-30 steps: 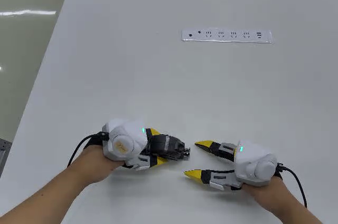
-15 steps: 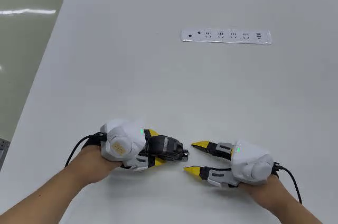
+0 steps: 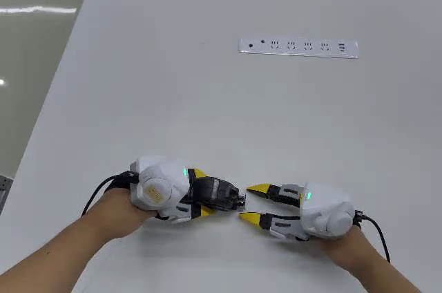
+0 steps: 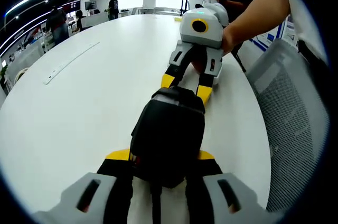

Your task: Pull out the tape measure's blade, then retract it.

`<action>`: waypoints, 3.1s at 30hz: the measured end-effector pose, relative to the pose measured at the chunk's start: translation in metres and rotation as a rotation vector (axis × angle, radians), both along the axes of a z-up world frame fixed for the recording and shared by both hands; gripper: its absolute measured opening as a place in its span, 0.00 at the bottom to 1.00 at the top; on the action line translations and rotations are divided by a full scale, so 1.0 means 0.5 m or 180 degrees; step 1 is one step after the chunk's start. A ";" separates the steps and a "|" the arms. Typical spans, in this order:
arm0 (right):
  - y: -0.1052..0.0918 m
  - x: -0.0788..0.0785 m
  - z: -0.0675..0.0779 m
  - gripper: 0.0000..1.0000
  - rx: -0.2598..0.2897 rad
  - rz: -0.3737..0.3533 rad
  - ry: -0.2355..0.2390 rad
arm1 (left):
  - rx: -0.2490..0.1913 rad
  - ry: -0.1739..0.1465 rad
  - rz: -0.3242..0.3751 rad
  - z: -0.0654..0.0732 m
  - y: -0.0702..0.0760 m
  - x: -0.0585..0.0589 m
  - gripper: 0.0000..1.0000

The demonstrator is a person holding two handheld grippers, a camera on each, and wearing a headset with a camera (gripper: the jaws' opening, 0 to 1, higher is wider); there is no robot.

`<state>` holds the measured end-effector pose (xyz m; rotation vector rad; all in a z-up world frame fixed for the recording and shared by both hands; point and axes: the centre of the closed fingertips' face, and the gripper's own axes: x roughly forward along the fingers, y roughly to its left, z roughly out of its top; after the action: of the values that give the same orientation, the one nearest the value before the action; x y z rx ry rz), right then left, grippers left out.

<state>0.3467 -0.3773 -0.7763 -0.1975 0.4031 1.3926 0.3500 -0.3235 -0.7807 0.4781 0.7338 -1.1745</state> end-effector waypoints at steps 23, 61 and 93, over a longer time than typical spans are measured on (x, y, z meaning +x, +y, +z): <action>0.018 -0.007 -0.007 0.14 0.0010 0.0194 -0.0100 | 0.0060 -0.0018 -0.0039 -0.003 0.002 0.001 0.34; 0.011 -0.010 -0.005 0.11 0.0069 0.0180 0.0030 | 0.0123 0.0001 -0.0042 -0.005 0.004 0.001 0.33; -0.036 -0.012 -0.002 0.11 0.0097 0.0040 0.0055 | 0.0132 0.0029 -0.0027 -0.006 0.005 0.001 0.33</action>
<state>0.3409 -0.3954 -0.7771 -0.1635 0.3954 1.4128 0.3503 -0.3210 -0.7837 0.5113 0.7658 -1.1717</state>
